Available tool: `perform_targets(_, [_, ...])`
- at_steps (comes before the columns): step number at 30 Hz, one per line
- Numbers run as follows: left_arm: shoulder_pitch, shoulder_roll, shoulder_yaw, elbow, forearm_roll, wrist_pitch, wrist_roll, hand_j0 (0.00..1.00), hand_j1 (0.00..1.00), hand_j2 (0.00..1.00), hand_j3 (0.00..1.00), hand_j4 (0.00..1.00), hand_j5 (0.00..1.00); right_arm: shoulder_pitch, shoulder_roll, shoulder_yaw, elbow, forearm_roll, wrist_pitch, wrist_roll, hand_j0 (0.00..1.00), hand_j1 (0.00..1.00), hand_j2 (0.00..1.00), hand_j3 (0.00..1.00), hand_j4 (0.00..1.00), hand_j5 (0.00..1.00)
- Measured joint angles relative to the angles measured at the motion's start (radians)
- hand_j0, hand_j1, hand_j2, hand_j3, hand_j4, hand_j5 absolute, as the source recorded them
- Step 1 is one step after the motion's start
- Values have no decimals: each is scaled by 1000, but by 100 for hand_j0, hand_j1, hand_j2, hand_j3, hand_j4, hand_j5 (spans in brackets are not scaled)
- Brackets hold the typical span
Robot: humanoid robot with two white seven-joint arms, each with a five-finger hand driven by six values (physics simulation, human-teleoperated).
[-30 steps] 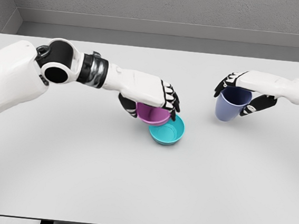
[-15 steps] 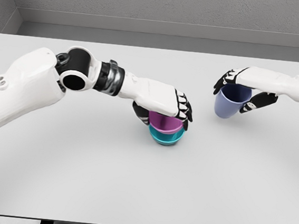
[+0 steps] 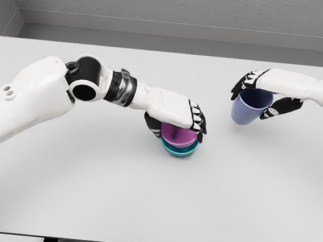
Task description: Stacking bowl and cup with both arms
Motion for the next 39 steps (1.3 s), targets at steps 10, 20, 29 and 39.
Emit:
perform_targets(10, [3,0,1,1,-10,0,0,100,100,100,100,100,100,-21,-13,0,-27,-3,0,-1,65,65,65,65,65,65])
perform_targets(20, [9,3,8,-2,-12,1,0,100,100,100,100,100,100,-21,-19,0,-37,-5,0,-1,65,65,65,65,65,65])
perform_targets(29, [48,66,90,-128,-2,0,0,100,100,100,100,100,100,-35,-18,-1,-38,-6,0,-1,65,65,65,65,65,65])
perform_targets(39, [313,260,474,-208,75,-2,0,100,100,100,100,100,100,-51,-9,-1,-38,-5,0,0,65,65,65,65,65,65])
